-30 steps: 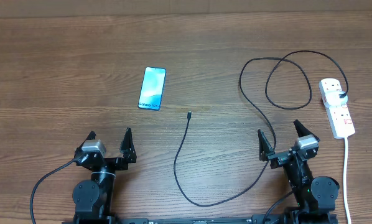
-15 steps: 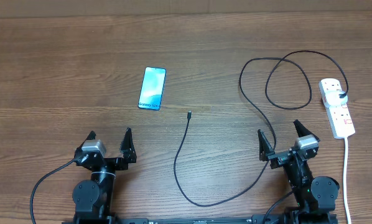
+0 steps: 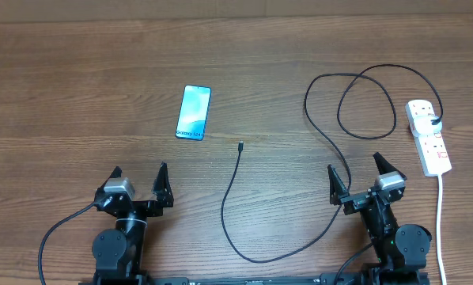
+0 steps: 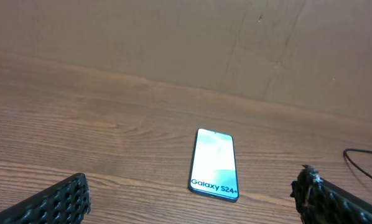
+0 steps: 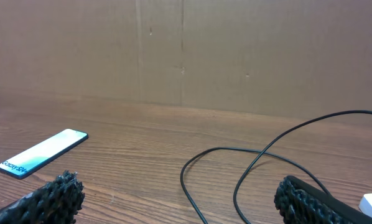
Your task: Plug charger to phone and switch on socket
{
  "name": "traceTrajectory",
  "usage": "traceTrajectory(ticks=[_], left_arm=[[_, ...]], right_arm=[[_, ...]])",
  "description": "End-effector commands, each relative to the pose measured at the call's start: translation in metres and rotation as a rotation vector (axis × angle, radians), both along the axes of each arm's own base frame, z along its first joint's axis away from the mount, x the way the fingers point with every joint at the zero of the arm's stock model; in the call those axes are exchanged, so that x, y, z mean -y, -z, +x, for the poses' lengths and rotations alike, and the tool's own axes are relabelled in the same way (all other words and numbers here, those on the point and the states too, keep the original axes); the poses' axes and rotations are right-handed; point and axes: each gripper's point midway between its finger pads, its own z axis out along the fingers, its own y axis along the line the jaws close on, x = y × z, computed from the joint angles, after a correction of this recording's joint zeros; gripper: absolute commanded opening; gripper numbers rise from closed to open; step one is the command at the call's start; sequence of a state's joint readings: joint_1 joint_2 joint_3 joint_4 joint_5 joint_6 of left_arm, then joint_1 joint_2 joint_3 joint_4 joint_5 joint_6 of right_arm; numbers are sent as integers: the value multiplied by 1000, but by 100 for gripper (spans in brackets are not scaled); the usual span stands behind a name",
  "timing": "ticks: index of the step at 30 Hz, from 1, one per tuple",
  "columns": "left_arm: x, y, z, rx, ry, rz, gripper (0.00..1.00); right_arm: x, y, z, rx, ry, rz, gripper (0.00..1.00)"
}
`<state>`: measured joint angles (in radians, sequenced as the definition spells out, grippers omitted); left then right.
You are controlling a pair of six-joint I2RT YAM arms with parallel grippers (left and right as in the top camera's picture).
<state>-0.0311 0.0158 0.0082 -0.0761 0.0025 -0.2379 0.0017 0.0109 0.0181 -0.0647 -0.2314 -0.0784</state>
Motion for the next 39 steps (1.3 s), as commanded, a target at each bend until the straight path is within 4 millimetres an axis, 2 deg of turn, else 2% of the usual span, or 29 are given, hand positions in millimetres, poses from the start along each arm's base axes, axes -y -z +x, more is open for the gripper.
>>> traceTrajectory(ticks=[1,9,11,16,21,24,27,33,36,39], left_arm=[[-1,0,0,5,-10,-16,100],[4,-5,0,22,17,-56,100],[5,-22,0,93,24,-58,100],[23,-71,-8,282,139,-56,100],[26,-138,-29,475,164,-45,100],[21,-193,-53,598,143,-36,100],[14,-254,-90,745,91,15,100],[10,-345,-156,951,53,86,100],[13,-379,-173,987,69,94,100],[17,-404,-169,927,89,109,100]], right_arm=[[0,3,0,-1,3,6,100],[0,3,0,-1,3,6,100],[0,3,0,-1,3,6,100],[0,3,0,-1,3,6,100],[0,3,0,-1,3,6,100],[0,3,0,-1,3,6,100],[0,3,0,-1,3,6,100],[0,3,0,-1,3,6,100],[0,3,0,-1,3,6,100],[0,3,0,-1,3,6,100]])
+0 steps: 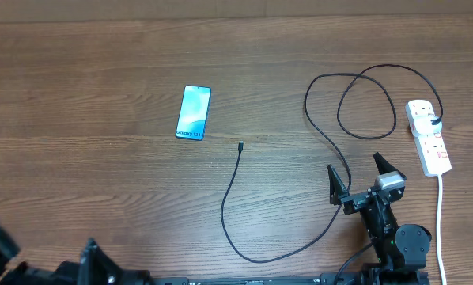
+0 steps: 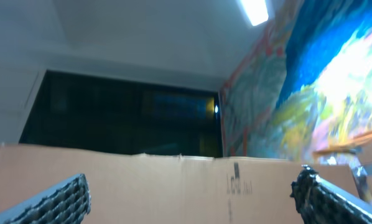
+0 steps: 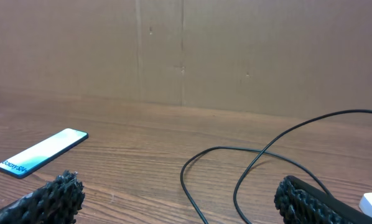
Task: Plug charger to phone and switch on socket
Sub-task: 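Raise the left arm and move the left gripper over the phone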
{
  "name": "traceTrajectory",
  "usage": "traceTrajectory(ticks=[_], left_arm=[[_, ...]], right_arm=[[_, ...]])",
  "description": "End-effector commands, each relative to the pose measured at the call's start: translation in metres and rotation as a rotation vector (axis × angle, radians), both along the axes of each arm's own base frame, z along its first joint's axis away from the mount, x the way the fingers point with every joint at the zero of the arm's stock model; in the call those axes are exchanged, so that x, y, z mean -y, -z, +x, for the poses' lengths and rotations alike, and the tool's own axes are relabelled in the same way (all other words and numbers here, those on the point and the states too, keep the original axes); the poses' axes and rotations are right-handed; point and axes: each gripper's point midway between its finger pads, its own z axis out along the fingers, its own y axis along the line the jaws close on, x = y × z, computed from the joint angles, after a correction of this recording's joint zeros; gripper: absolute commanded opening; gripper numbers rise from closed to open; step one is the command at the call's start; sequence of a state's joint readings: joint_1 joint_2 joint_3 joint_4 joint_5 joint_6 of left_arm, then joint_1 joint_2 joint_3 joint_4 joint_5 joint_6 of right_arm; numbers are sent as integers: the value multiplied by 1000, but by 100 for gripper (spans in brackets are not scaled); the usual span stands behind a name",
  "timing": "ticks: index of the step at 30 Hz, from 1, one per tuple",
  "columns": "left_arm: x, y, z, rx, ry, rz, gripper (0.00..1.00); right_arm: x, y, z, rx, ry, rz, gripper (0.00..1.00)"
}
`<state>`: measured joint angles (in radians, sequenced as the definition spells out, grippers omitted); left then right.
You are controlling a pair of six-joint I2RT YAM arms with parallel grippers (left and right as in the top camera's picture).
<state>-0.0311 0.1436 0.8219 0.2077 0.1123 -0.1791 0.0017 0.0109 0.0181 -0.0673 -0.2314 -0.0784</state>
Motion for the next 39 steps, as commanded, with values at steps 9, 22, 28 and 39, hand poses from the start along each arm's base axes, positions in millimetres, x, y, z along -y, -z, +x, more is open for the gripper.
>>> traceTrajectory(ticks=[9,22,28,39], left_arm=[[25,-70,81,-394,56,157,100],[41,-65,248,-868,139,211,100],[43,13,336,-1132,152,236,100],[42,232,410,-1802,199,230,100]], right_arm=[[0,2,0,2,3,6,100],[0,2,0,2,3,6,100],[0,2,0,2,3,6,100],[0,2,0,2,3,6,100]])
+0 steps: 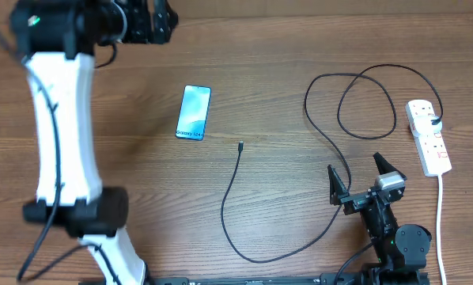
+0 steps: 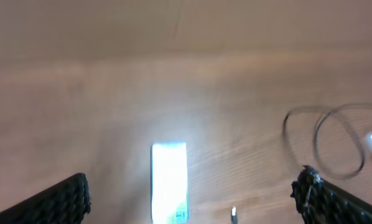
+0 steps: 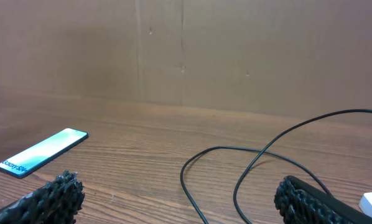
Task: Plug charger to phone and switch on socket
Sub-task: 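Raise the left arm and move the left gripper over the phone, then lower the left gripper and grip the phone's bottom edge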
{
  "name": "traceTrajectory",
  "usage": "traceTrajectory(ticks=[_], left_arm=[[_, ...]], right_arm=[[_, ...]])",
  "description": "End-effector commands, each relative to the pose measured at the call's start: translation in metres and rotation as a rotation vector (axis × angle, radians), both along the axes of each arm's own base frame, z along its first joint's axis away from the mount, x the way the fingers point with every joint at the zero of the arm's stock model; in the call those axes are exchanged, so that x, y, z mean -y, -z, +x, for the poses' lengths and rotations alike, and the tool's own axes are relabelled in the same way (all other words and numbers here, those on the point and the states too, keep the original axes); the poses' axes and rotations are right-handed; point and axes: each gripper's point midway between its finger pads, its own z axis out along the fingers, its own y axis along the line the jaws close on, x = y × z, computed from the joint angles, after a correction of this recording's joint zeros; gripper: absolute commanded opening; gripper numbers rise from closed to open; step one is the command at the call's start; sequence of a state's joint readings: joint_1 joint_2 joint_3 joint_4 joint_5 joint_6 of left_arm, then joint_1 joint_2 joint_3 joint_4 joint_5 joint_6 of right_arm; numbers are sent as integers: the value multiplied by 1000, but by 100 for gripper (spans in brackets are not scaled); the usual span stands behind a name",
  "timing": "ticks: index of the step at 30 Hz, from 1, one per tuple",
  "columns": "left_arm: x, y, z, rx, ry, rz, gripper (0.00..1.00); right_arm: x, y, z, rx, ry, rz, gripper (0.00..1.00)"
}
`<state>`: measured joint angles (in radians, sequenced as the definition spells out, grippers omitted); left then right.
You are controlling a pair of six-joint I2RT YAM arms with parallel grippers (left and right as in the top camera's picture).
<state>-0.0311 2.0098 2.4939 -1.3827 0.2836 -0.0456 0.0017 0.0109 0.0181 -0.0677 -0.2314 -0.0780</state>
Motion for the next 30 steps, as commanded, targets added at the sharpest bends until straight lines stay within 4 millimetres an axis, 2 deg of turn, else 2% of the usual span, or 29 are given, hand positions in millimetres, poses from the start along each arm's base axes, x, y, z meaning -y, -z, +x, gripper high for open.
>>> traceTrajectory(ticks=[1,3,5,10,12,16,18,24,30], left_arm=[[1,42,10,-110,18,21,100],[1,71,16,-188,20,22,100],[3,110,19,-301,16,9,100],[5,170,14,-486,18,3,100],[7,189,12,-542,22,-7,90],[9,221,8,-632,13,-5,72],[10,235,6,-668,13,6,67],[13,276,-4,-767,5,93,70],[24,311,-14,-836,35,189,82]], right_arm=[[0,2,0,2,3,6,100],[0,2,0,2,3,5,100],[0,2,0,2,3,5,100],[0,2,0,2,3,6,100],[0,2,0,2,3,5,100],[0,2,0,2,3,6,100],[0,2,0,2,3,6,100],[0,2,0,2,3,6,100],[0,2,0,2,3,5,100]])
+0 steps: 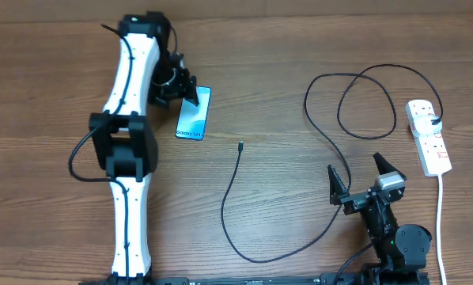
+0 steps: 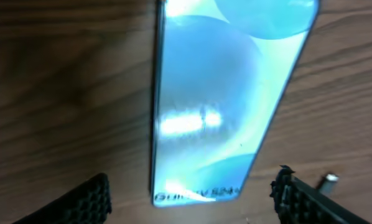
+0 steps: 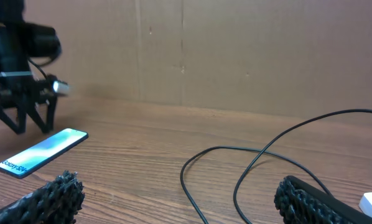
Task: Plug charger to phone and switch on socket
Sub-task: 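Lower the left gripper and grip the phone's bottom edge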
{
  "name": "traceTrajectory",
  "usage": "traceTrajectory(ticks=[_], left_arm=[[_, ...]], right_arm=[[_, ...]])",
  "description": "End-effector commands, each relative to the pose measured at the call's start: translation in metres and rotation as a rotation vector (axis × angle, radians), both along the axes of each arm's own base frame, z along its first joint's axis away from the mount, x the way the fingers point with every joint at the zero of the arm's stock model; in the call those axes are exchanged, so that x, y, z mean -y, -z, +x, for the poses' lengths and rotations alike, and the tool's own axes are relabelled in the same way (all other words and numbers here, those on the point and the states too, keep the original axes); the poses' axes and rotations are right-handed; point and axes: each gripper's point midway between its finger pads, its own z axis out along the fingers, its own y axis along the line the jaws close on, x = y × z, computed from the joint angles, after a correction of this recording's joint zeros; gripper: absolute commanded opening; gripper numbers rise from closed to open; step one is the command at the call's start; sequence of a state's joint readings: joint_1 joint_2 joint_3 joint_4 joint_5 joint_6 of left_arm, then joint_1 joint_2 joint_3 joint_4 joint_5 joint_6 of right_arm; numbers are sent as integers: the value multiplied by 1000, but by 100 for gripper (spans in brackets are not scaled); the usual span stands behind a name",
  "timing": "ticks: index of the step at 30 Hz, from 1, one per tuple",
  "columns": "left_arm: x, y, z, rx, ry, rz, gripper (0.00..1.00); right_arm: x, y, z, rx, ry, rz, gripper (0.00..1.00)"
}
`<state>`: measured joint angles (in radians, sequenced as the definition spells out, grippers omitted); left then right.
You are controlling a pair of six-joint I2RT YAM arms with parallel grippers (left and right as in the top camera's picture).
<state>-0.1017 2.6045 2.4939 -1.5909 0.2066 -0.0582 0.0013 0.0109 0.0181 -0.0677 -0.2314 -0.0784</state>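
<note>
The phone [image 1: 194,112] lies flat on the wooden table, screen lit, label end toward the front. My left gripper [image 1: 181,93] hangs open just over its far end. In the left wrist view the phone [image 2: 217,93] fills the frame, with a finger either side of it and nothing between the fingertips [image 2: 80,199]. The charger cable's free plug [image 1: 241,146] lies right of the phone and also shows as the plug [image 2: 328,181]. The black cable [image 1: 252,255] loops right to the white power strip [image 1: 428,136]. My right gripper [image 1: 361,184] rests open near the front edge.
The cable makes two large loops [image 1: 367,103] between the right gripper and the power strip. A white lead [image 1: 440,222] runs from the strip to the front edge. A cardboard wall [image 3: 186,50] stands behind the table.
My left gripper was high over the table's far left corner, with the phone small in its view. Now it sits low over the phone, still open. The right arm has not moved.
Both grippers rested open at the front edge, phone and cable untouched. Then the left arm had left its rest spot, its camera facing the ceiling. Then it stood stretched high over the far left. Now its gripper hangs close above the phone.
</note>
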Motion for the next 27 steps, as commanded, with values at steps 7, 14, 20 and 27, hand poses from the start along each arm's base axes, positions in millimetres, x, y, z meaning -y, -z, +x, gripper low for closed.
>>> traceTrajectory(ticks=[7,14,20,27], left_arm=[[17,39,-7,-46,81,111,100],[14,45,-7,-46,78,168,100],[15,47,-3,-36,-6,180,100],[20,48,3,-15,-68,182,97]], right_arm=[[0,2,0,2,3,6,100],[0,2,0,2,3,6,100],[0,2,0,2,3,6,100],[0,2,0,2,3,6,100]])
